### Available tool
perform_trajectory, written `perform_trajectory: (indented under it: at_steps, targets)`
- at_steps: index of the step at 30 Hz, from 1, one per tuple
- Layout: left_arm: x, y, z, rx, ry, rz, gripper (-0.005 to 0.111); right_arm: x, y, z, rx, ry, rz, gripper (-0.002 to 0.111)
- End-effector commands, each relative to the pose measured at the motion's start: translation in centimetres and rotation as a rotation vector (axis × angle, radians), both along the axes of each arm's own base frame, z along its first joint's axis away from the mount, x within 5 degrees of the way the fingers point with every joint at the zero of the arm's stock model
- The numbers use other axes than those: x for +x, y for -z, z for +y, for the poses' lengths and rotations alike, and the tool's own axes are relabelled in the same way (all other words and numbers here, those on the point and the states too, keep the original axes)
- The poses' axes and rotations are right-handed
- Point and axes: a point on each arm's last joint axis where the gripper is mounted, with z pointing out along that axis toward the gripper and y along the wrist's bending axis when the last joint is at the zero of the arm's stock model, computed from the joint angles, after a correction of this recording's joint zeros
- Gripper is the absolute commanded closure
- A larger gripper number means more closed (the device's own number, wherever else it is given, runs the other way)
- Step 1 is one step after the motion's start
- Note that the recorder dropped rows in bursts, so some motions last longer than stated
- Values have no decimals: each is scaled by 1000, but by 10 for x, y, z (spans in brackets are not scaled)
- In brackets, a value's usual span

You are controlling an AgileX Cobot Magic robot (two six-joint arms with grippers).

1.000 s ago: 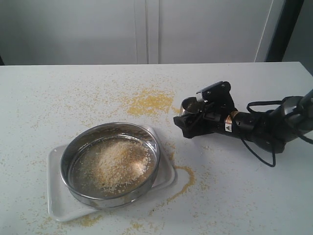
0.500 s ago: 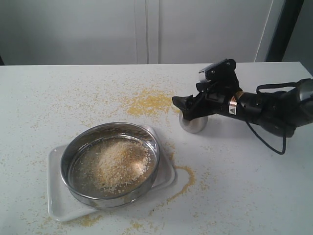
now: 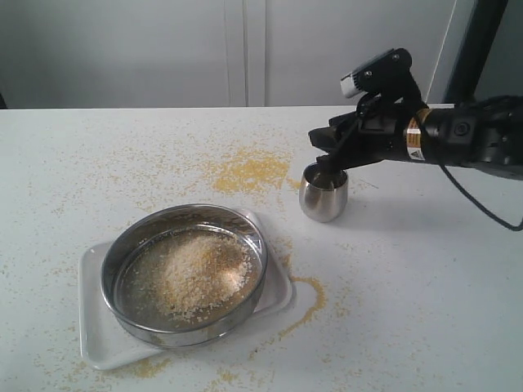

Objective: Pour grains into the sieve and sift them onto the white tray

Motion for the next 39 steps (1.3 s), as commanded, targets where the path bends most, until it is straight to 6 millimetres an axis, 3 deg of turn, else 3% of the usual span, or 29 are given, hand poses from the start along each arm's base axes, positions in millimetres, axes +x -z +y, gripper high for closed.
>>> perform_trajectory:
  at_steps: [1,4,11,20,26,30,33,35,39]
  targets:
    - [0,1,0,-9,-2,2,106,-13,-19,-1,-57,-50,-14,93]
    - [0,1,0,-9,-2,2,106,-20,-31,-2,-74,-69,-34,108]
    - [0,1,0,-9,-2,2,106,-34,-44,-7,-185,-103,-17,108]
    - [0,1,0,-9,-2,2,106,-30,-64,-29,-269,156,-104,108]
    - [0,1,0,-9,-2,2,106,-24,-77,-68,-440,563,-190,108]
    - [0,1,0,-9,-2,2,106,-40,-85,-107,-590,959,-219,108]
    - [0,1,0,-9,-2,2,106,-54,-80,-125,-754,1056,-148,108]
    - [0,1,0,-9,-2,2,106,-63,-70,-128,-840,1015,-22,108]
    - [0,1,0,-9,-2,2,106,-79,-54,-122,-846,868,249,108]
